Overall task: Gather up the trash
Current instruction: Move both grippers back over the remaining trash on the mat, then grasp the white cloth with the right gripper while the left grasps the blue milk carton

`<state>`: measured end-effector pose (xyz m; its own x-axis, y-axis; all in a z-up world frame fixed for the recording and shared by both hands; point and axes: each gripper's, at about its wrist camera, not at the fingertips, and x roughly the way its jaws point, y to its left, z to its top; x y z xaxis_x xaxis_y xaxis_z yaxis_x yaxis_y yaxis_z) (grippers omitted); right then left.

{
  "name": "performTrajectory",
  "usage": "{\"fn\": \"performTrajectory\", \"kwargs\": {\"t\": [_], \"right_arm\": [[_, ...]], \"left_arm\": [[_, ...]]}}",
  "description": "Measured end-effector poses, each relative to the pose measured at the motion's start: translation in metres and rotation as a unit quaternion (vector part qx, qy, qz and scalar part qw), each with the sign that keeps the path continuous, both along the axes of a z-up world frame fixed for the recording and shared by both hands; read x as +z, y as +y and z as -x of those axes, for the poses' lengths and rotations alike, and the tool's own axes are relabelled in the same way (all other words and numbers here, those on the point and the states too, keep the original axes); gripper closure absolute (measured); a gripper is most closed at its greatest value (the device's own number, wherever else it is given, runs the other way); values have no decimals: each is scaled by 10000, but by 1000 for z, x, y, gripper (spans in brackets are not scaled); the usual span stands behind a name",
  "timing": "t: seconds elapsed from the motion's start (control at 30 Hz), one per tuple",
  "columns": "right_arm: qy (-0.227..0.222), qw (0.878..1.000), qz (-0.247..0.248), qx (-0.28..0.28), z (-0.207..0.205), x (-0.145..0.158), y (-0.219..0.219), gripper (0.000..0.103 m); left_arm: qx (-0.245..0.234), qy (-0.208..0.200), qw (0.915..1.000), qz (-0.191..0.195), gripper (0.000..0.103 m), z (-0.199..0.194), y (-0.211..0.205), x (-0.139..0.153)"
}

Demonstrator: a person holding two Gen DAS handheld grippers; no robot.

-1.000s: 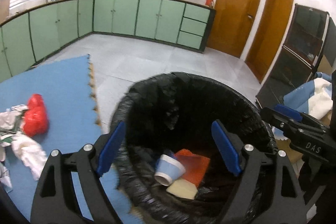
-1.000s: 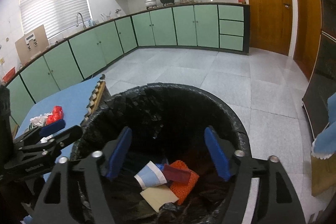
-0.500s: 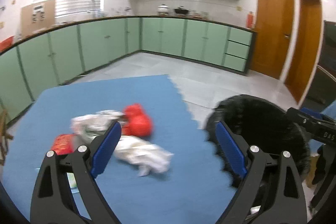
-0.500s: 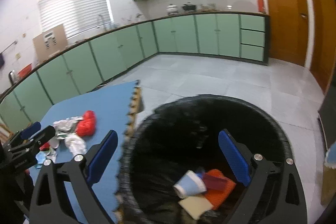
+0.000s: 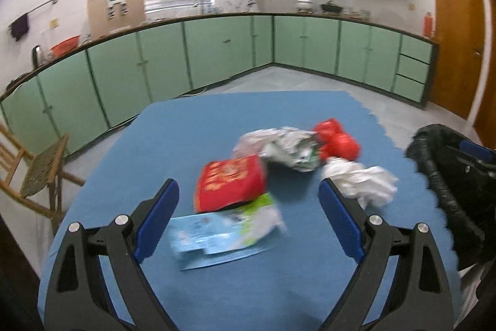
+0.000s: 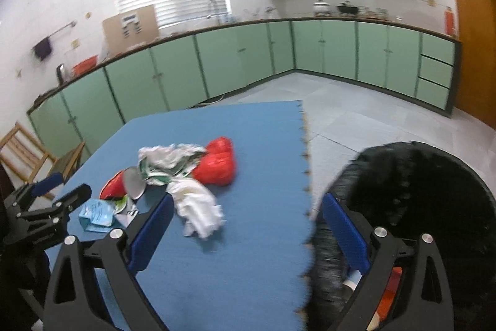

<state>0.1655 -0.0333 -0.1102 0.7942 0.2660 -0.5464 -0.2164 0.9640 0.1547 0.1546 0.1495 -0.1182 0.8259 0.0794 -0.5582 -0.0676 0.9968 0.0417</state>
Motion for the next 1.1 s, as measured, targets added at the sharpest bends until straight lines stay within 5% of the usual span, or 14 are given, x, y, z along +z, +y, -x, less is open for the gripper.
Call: {"fn": "performTrajectory", "kwargs": {"t": [0.7,0.8,1.1], "right_arm": [[639,9957,372,549,-40,-50,61,21],[763,9943,385,633,-45,-54,66,32],[1010,9901,410,884,-48,-62,72,73]], "left_arm": [[641,568,9960,253,14,-4,62,-38],[614,652,9955,323,17,-7,63,-41],[271,1048,9913,751,46,-10,59,-55]]}}
